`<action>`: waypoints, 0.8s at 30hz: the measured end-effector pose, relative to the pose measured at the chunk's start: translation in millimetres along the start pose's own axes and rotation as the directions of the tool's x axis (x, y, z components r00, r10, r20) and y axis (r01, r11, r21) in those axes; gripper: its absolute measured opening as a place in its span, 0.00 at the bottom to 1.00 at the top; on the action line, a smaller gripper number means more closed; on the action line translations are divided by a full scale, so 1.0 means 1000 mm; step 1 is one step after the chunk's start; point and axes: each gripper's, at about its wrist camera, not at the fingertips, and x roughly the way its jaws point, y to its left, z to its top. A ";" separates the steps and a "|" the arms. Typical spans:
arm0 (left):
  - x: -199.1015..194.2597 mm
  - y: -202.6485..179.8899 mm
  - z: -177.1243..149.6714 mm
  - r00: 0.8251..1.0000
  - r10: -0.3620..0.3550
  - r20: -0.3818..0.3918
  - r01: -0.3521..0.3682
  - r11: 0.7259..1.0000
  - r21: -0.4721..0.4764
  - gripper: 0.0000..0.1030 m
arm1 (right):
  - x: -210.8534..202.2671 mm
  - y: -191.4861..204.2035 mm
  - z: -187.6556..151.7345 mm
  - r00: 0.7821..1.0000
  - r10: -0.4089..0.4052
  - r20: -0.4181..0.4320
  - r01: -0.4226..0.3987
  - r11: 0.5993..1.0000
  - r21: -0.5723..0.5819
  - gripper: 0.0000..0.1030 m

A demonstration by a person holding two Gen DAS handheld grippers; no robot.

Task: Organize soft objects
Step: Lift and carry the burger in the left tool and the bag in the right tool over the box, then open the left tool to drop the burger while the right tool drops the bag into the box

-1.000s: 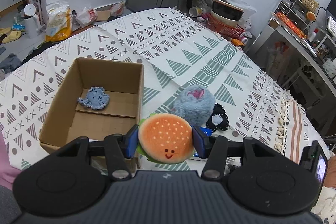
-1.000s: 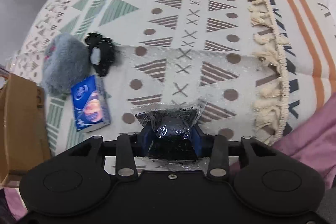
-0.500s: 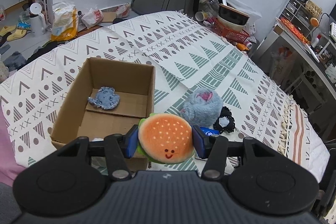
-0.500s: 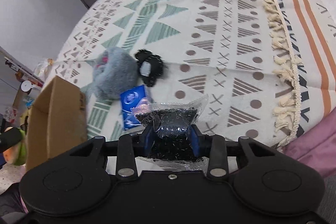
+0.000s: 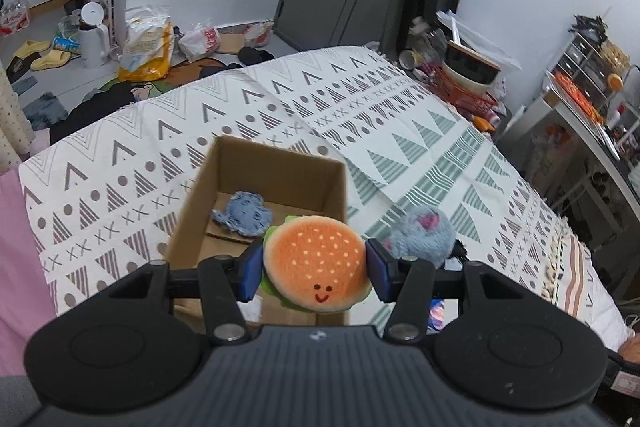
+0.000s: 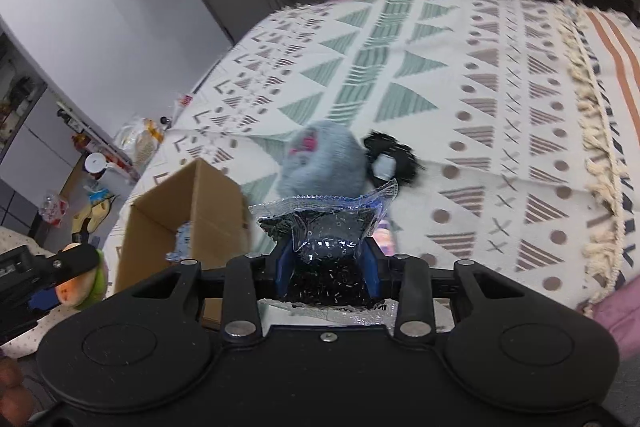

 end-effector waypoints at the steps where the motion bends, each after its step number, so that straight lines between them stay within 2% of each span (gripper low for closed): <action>1: 0.001 0.004 0.003 1.000 0.001 0.001 -0.001 1.000 -0.007 0.51 | 0.000 0.004 0.001 1.000 0.004 0.004 -0.004 1.000 -0.004 0.34; 11: 0.013 0.042 0.020 1.000 0.012 -0.012 -0.013 0.999 -0.049 0.51 | 0.000 0.051 0.005 0.999 0.038 0.031 -0.036 0.998 -0.050 0.34; 24: 0.046 0.072 0.030 0.998 0.000 -0.058 -0.006 0.995 -0.103 0.51 | 0.020 0.101 0.010 0.997 0.069 0.017 -0.067 0.993 -0.100 0.34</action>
